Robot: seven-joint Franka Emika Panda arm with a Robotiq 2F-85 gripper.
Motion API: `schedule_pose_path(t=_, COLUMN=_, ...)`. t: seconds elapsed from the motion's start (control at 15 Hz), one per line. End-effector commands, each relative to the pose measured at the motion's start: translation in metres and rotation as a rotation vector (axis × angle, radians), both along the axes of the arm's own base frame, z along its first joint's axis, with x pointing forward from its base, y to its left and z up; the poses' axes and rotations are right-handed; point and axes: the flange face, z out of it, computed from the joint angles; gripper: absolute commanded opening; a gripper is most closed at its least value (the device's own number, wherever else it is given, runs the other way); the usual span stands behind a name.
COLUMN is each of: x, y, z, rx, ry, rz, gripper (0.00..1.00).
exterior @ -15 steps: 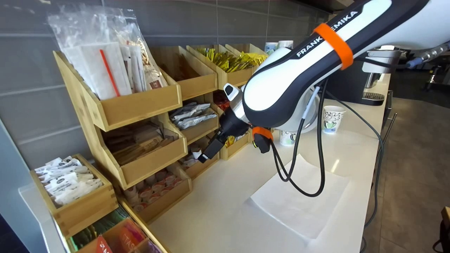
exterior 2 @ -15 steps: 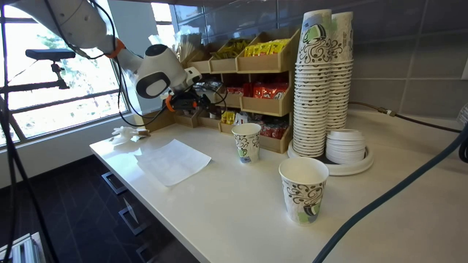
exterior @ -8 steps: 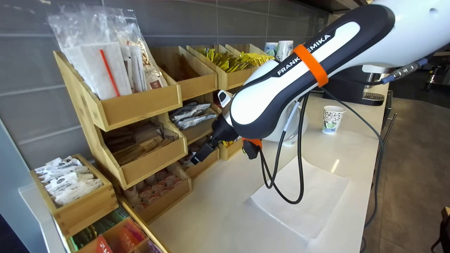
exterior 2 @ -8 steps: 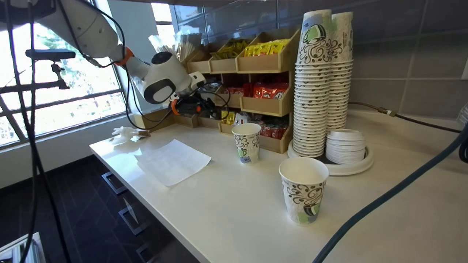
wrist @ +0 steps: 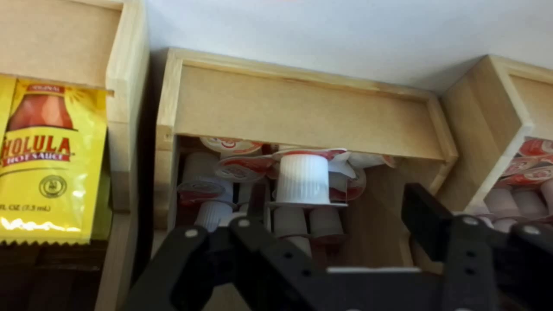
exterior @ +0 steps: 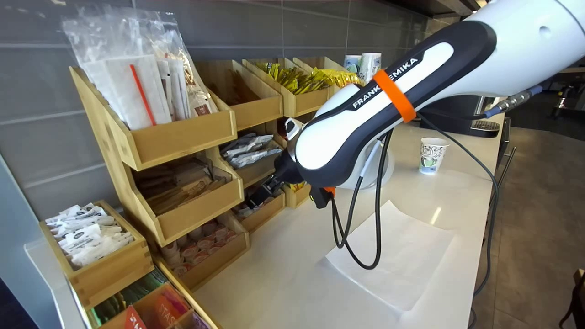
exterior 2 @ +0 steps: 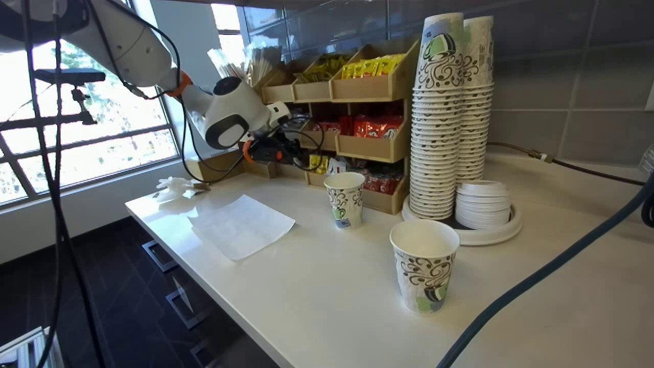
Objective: Take the tiny cup off of the rack
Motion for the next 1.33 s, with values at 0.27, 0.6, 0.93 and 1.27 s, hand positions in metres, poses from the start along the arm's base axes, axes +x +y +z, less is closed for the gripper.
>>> schedule_pose_path(t=0.27, x=0.0059, y=-0.0047, z=0.0012, rx=0.022, ry=-0.032, rz=-0.048, gripper=0.66)
schedule_pose_path(t=0.6, x=0.0053, y=-0.0058, z=0.0021, rx=0.026, ry=-0.036, rz=-0.055, gripper=0.50)
schedule_pose_path(t=0.93, x=0.0046, y=-0.0061, z=0.0032, rx=0.025, ry=-0.037, rz=-0.053, gripper=0.36)
schedule_pose_path(t=1.27, x=0.0037, y=-0.0078, z=0.0052, rx=0.024, ry=-0.041, rz=-0.055, gripper=0.16)
